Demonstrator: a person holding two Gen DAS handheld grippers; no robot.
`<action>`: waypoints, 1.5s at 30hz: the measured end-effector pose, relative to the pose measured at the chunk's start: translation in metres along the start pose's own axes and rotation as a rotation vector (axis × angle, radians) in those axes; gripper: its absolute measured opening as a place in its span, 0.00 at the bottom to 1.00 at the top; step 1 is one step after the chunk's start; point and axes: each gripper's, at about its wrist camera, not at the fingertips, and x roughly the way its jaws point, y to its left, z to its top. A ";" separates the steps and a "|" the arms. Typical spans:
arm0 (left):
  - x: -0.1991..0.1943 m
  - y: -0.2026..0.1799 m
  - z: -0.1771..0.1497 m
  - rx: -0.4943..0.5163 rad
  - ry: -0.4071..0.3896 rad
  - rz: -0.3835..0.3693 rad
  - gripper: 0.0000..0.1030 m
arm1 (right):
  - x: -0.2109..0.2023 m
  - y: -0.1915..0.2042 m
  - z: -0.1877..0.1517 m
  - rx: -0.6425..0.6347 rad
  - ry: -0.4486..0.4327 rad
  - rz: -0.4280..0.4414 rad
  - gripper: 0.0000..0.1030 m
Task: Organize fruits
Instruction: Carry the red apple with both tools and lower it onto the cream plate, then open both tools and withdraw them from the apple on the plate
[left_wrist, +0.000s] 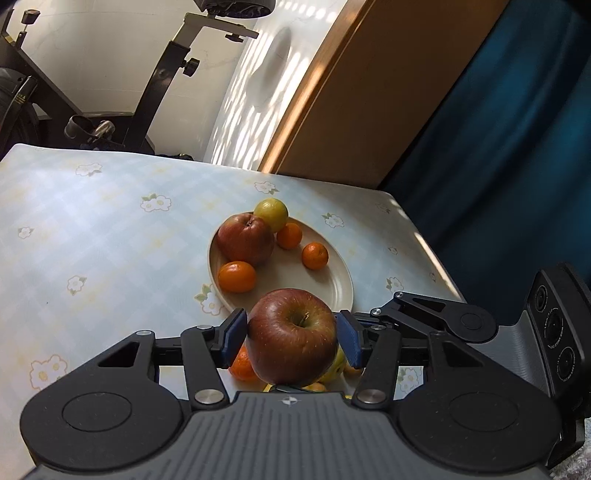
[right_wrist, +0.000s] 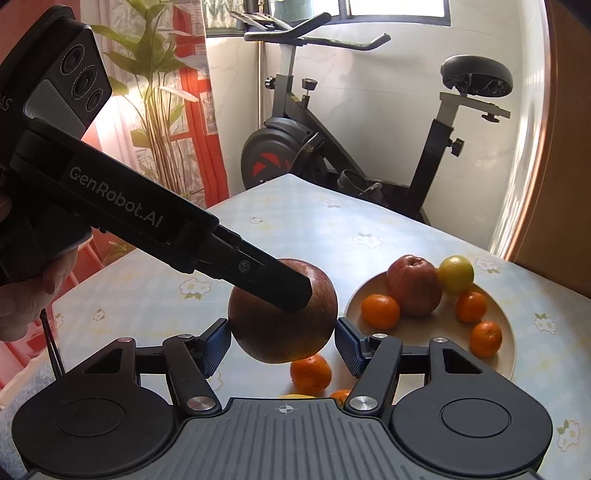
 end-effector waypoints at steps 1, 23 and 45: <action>0.005 -0.004 0.006 0.010 0.000 -0.002 0.55 | -0.001 -0.008 0.001 0.000 -0.004 -0.010 0.56; 0.145 -0.019 0.065 0.048 0.146 0.038 0.56 | 0.065 -0.142 -0.022 0.060 0.056 -0.035 0.57; 0.148 -0.013 0.065 0.038 0.138 0.058 0.54 | 0.086 -0.147 -0.025 0.029 0.090 -0.074 0.57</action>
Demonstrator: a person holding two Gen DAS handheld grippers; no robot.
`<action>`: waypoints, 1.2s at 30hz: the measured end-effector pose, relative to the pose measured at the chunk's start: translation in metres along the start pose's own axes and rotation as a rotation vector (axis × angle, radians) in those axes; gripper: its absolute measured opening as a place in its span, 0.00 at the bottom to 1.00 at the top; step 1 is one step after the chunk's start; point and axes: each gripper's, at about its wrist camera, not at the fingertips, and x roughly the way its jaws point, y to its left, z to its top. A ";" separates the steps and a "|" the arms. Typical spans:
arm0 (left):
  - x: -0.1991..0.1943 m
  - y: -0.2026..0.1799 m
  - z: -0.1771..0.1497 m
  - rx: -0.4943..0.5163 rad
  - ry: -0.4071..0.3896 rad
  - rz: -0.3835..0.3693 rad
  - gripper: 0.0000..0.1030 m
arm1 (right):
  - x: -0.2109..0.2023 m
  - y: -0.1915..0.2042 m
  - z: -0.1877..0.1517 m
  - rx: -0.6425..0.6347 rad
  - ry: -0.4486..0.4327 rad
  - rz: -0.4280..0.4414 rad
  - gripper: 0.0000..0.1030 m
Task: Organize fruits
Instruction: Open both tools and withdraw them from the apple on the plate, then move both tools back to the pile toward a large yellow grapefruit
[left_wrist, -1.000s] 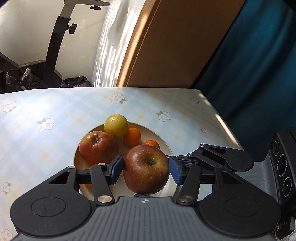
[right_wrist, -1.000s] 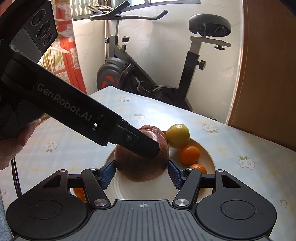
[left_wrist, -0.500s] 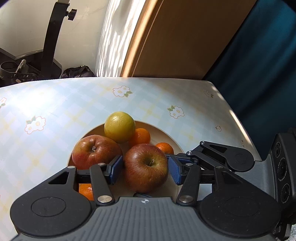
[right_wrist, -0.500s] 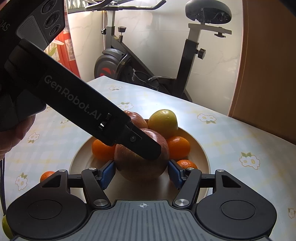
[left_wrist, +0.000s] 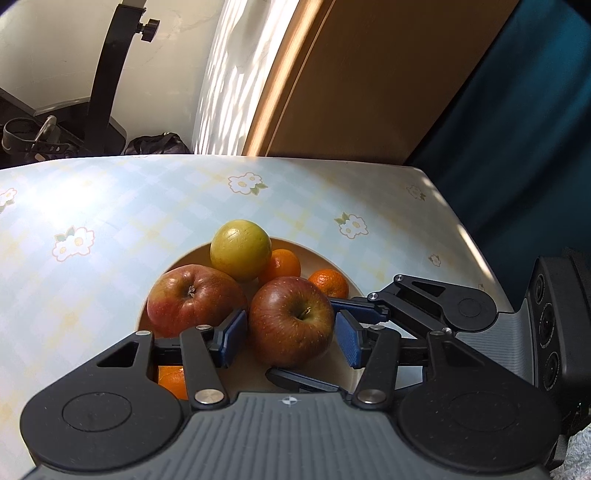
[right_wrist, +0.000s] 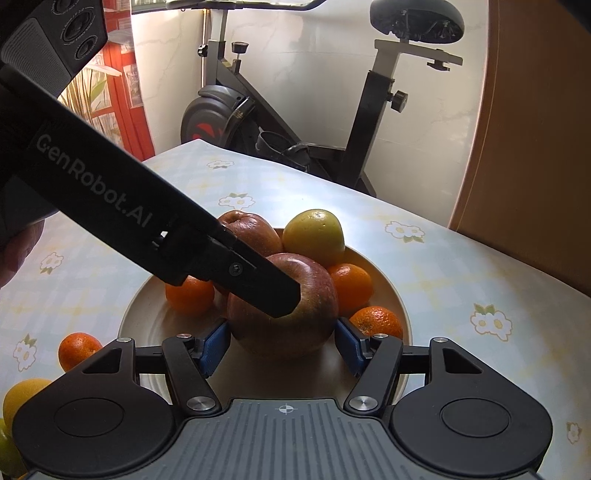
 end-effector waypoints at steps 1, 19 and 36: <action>-0.001 0.000 0.000 -0.002 -0.003 0.003 0.54 | 0.000 0.001 0.000 0.007 0.001 -0.003 0.57; -0.064 -0.003 -0.025 -0.018 -0.136 0.127 0.55 | -0.054 0.011 -0.004 0.166 -0.055 0.005 0.62; -0.147 -0.010 -0.099 -0.006 -0.300 0.423 0.56 | -0.105 0.046 -0.035 0.331 -0.111 -0.051 0.62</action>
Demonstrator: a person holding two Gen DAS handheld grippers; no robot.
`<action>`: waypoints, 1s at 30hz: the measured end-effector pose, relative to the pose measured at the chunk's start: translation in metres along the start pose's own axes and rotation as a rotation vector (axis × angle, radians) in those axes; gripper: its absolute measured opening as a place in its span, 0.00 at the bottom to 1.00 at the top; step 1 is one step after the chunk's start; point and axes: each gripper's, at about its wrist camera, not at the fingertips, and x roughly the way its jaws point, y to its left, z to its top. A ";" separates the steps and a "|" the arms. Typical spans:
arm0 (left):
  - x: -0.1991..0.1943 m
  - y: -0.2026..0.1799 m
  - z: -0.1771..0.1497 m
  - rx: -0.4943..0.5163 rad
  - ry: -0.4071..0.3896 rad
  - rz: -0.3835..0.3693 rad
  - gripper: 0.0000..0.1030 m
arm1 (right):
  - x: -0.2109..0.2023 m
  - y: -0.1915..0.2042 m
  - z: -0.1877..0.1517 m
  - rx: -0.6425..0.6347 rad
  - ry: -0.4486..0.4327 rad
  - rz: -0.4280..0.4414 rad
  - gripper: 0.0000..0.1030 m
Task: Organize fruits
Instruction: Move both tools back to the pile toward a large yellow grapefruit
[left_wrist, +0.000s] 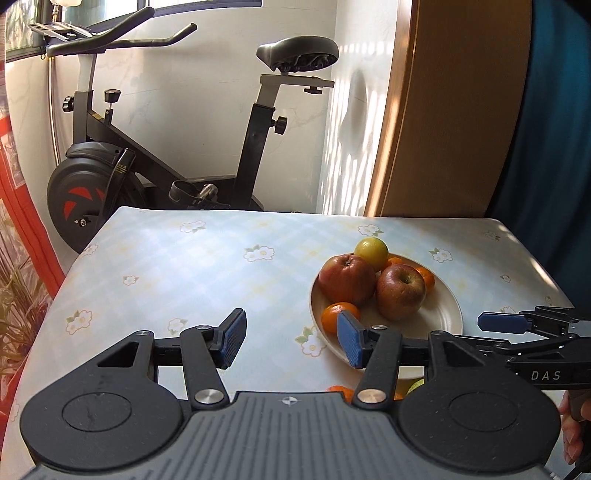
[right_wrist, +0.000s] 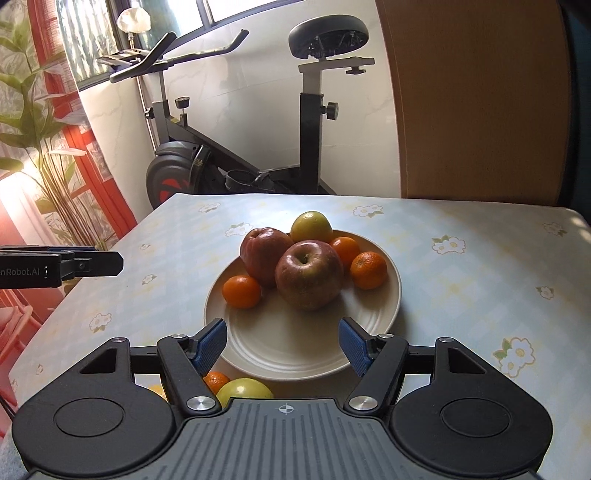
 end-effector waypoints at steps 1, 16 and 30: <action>-0.003 0.000 -0.002 -0.005 -0.003 0.001 0.56 | -0.002 0.001 -0.001 0.010 -0.007 0.002 0.62; -0.009 -0.006 -0.038 -0.039 0.009 -0.002 0.56 | -0.033 0.007 -0.028 0.032 -0.078 -0.027 0.60; -0.008 -0.005 -0.044 -0.041 0.061 -0.043 0.55 | -0.034 0.021 -0.045 -0.004 0.030 0.017 0.60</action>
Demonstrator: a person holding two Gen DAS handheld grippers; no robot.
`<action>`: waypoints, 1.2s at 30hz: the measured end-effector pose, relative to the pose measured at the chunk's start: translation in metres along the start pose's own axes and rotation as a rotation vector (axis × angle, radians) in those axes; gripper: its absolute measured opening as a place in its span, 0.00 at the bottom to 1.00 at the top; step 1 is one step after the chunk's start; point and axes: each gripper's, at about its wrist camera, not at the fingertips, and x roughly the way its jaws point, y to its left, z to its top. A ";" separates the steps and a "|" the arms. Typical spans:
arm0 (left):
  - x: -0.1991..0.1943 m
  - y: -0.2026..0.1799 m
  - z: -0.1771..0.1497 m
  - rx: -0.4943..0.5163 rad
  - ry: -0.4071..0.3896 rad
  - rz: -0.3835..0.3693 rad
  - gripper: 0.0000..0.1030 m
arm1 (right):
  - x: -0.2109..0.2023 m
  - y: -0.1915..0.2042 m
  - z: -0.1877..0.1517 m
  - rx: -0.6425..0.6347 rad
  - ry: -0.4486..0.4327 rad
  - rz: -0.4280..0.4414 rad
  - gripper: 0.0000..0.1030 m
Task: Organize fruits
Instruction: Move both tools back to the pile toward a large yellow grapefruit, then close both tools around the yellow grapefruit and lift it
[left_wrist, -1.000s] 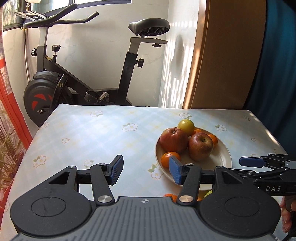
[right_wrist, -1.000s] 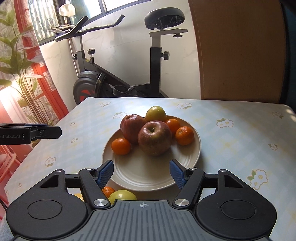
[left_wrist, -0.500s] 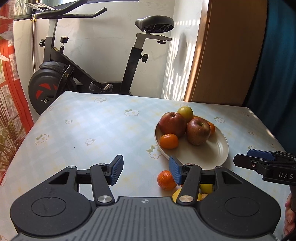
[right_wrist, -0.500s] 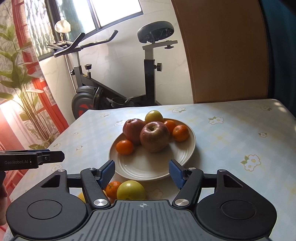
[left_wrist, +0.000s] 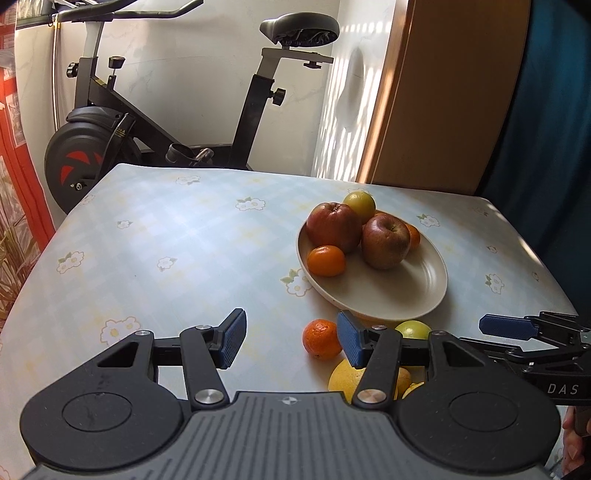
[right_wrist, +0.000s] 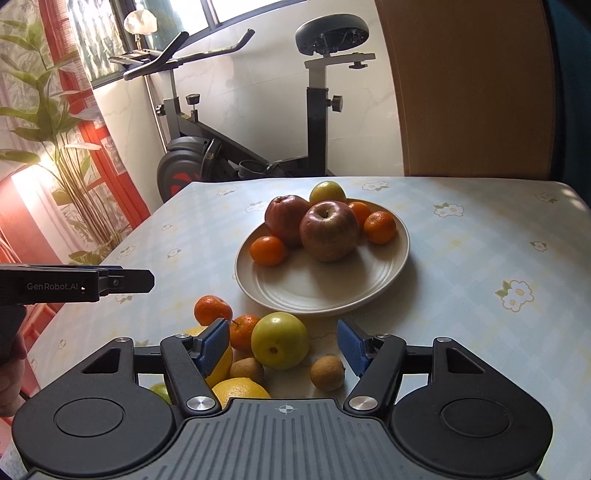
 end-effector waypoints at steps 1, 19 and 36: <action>0.000 0.000 0.000 0.001 0.001 0.000 0.55 | 0.000 0.001 -0.002 -0.002 0.009 0.003 0.60; -0.009 -0.007 -0.006 0.011 0.009 -0.049 0.55 | 0.012 0.021 -0.033 -0.035 0.167 0.082 0.59; -0.004 -0.025 0.011 0.069 0.004 -0.101 0.54 | 0.004 -0.020 -0.033 -0.018 0.123 -0.039 0.50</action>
